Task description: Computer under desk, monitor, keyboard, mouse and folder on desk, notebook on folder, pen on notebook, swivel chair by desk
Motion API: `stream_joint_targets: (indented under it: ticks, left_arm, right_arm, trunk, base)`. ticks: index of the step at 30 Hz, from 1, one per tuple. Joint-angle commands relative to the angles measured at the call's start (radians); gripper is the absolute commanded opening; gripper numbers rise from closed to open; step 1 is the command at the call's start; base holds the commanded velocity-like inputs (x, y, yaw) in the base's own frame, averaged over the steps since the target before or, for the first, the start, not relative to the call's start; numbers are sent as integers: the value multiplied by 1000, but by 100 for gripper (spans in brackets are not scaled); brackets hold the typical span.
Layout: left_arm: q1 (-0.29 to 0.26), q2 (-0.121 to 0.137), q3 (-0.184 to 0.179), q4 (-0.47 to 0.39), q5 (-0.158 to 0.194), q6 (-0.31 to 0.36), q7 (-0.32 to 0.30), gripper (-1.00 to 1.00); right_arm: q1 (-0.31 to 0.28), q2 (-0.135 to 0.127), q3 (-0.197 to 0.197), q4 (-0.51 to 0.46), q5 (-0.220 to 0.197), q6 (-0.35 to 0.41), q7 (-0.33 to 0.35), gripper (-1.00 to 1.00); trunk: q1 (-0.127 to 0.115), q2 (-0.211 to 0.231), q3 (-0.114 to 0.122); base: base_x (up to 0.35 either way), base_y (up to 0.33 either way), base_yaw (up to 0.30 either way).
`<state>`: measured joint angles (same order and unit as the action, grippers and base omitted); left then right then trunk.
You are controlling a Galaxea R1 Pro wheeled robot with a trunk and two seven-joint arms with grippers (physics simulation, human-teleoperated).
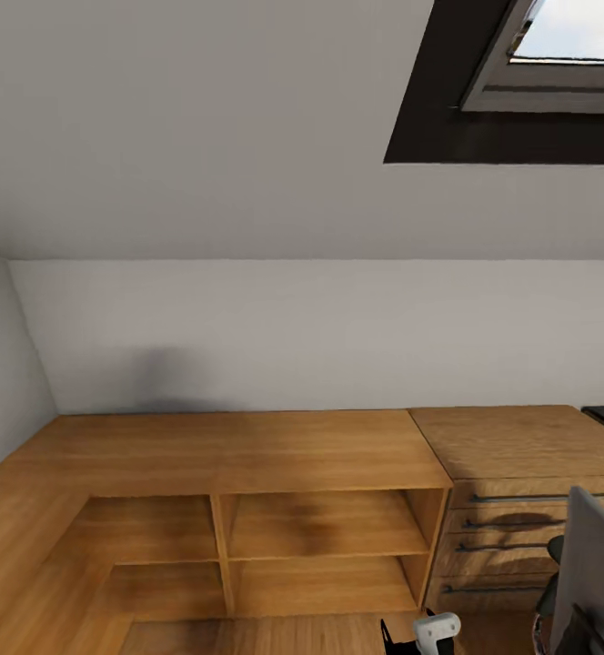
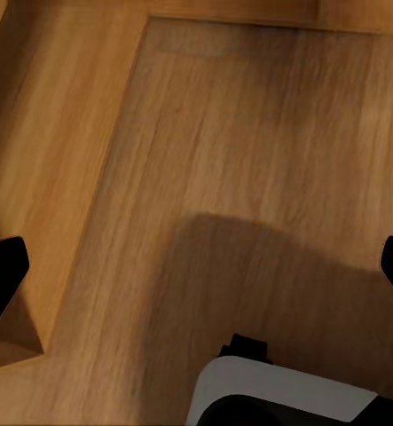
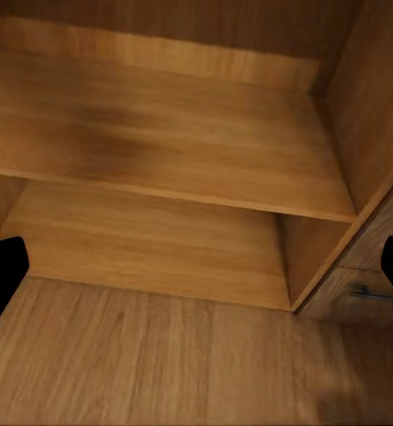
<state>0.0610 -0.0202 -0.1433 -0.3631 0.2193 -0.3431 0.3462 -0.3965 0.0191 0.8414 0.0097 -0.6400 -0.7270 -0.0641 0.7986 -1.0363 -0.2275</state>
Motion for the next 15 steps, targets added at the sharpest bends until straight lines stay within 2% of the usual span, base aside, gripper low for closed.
stream_joint_targets:
  ticks: [1,6,15]
  left_arm:
    - [0,1,-9,-2,9,-2,7,100]
    - [0,1,-9,-2,9,-2,7,100]
    - [0,1,-9,-2,9,-2,7,100]
  right_arm:
    - [-1,1,8,1,-1,-2,-7,100]
    - [-1,1,8,1,0,-2,-7,100]
    - [-1,1,9,3,0,-2,-7,100]
  trunk:
    - [0,-1,-1]
    - [0,-1,-1]
    - [0,-1,-1]
  base:
    - [54,0,-295]
    - [73,28,-295]
    - [259,150,-296]
